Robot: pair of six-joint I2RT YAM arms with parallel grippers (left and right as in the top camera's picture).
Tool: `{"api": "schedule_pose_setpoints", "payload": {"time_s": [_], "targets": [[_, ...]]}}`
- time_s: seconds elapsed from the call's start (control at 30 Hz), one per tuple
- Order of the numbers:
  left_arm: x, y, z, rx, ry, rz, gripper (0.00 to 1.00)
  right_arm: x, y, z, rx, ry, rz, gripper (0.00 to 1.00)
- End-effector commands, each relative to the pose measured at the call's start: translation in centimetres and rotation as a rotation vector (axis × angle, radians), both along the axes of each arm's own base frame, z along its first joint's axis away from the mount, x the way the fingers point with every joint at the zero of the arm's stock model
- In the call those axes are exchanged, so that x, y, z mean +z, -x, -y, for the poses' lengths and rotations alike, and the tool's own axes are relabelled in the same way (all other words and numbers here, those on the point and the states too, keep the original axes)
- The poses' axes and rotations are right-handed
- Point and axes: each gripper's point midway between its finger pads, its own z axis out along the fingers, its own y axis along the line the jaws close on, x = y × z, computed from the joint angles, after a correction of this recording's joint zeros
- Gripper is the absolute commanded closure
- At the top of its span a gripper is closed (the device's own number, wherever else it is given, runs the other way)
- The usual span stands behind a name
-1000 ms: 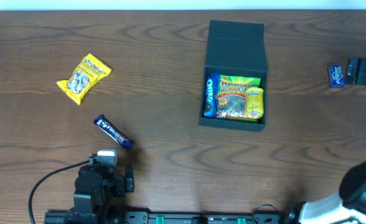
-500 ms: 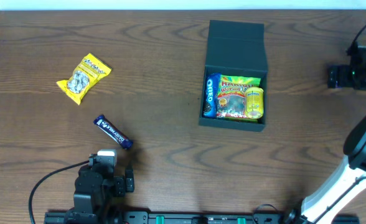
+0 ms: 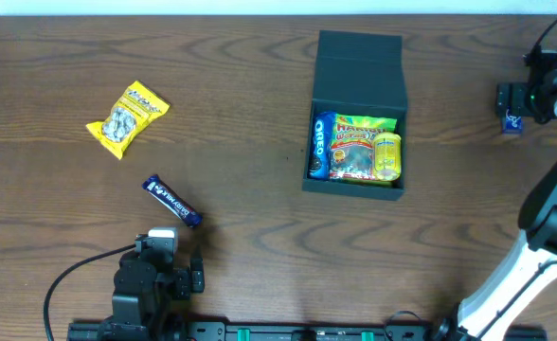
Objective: Pack container
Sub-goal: 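Move the right gripper to the blue Eclipse mints tin, then lower the right gripper and grasp the Eclipse tin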
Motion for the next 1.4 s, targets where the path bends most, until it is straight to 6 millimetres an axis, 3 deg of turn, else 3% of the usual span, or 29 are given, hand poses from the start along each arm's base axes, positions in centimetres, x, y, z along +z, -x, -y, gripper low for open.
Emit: {"api": "schedule_pose_setpoints", "payload": {"time_s": [0.0,0.43,0.73,1.07,1.37], "targets": [[-1.8,0.5,-0.3,0.010,-0.018,-0.054,0.05,-1.1,-0.8,-0.4,-0.011,-0.026,0.006,0.01],[-1.8,0.5,-0.3,0.010,-0.018,-0.054,0.05,-4.9,-1.0,-1.5,0.008,-0.046,-0.044,0.01],[-1.8,0.5,-0.3,0.010,-0.018,-0.054,0.05,-5.3,-0.8,-1.7,0.007,-0.050,-0.057,0.02],[-1.8,0.5,-0.3,0.010,-0.018,-0.054,0.05,-5.5,0.1,-0.5,-0.095,-0.001,-0.094,0.52],[-1.8,0.5,-0.3,0.010,-0.018,-0.054,0.05,-5.4,0.3,-0.7,-0.171,-0.036,-0.089,0.71]]}}
